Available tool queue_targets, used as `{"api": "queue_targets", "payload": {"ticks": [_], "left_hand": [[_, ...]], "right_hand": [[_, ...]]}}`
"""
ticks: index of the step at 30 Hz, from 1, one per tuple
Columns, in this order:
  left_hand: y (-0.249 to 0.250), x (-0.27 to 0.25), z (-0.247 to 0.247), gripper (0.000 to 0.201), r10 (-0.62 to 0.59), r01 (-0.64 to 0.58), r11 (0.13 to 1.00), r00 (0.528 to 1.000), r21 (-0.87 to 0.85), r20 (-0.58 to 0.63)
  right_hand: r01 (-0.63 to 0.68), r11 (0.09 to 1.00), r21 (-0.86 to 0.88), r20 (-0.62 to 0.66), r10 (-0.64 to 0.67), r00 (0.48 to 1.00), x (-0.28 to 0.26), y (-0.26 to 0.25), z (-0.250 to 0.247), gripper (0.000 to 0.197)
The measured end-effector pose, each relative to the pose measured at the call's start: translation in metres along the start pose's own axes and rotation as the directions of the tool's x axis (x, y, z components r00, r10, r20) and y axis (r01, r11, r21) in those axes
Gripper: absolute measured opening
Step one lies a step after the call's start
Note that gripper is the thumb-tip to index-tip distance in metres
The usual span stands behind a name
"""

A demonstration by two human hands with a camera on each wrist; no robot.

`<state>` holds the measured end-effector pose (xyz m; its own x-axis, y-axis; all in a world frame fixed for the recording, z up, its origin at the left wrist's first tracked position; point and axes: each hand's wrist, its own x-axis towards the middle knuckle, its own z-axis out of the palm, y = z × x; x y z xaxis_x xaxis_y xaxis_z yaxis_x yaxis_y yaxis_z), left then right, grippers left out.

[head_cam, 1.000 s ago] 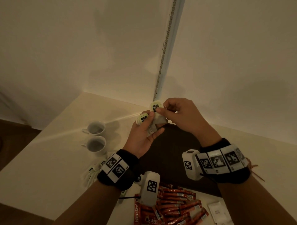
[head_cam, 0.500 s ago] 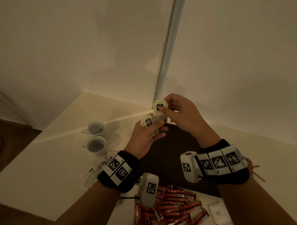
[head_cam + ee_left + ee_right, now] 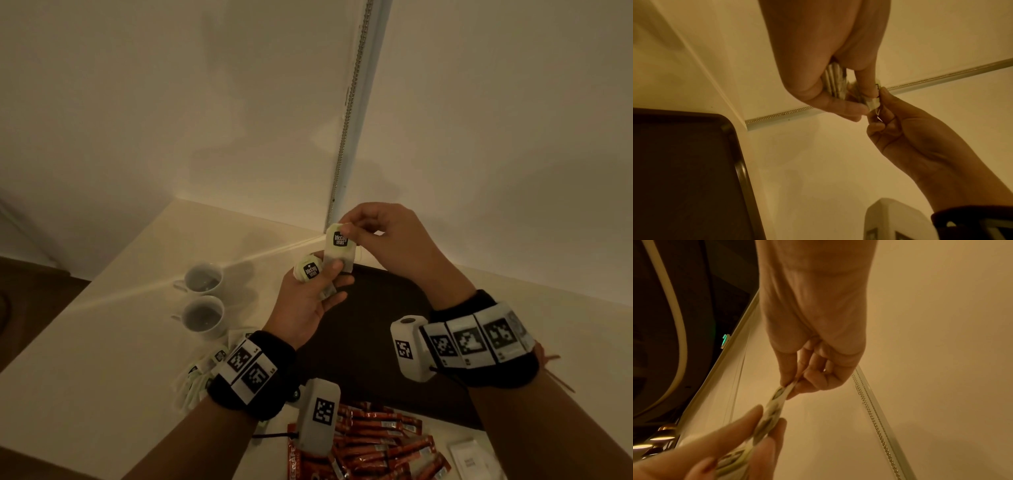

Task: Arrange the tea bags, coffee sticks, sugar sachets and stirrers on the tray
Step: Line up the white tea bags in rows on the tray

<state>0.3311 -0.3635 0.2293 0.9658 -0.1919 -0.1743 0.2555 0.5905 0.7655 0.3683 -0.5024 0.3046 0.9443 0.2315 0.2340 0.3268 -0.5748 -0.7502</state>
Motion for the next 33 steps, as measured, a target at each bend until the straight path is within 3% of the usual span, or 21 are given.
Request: {"api": "queue_targets", "payload": {"ticks": [8,12,17,20,25,33], "left_hand": [[0.007,0.022,-0.036,0.028,-0.058,0.046,0.997,0.972,-0.059,-0.226],[0.023,0.033,-0.051,0.045,-0.033,0.054,0.995,0.972,0.081,-0.232],[0.037,0.043,-0.063,0.064,-0.094,0.089,0.995,0.971,-0.034,-0.220],[0.037,0.049,-0.070,0.071,-0.118,0.102,0.992,0.964,-0.079,-0.238],[0.033,0.055,-0.084,0.073,-0.130,0.111,0.990,0.954,-0.083,-0.269],[0.024,0.060,-0.100,0.073,-0.151,0.147,0.988,0.942,-0.034,-0.301]], "right_hand": [[-0.159,0.986,0.050,0.143,0.150,0.978,0.031,0.050,0.009,0.010],[-0.288,0.954,-0.084,0.262,0.300,0.917,0.051,0.108,0.044,0.015],[-0.353,0.911,-0.211,0.391,0.410,0.824,0.063,0.165,0.097,0.018],[-0.360,0.905,-0.227,0.331,0.419,0.846,0.069,0.191,0.117,0.016],[-0.398,0.890,-0.225,0.104,0.428,0.898,0.089,0.220,0.128,0.015],[-0.451,0.864,-0.226,-0.005,0.462,0.887,0.115,0.243,0.136,0.013]]}}
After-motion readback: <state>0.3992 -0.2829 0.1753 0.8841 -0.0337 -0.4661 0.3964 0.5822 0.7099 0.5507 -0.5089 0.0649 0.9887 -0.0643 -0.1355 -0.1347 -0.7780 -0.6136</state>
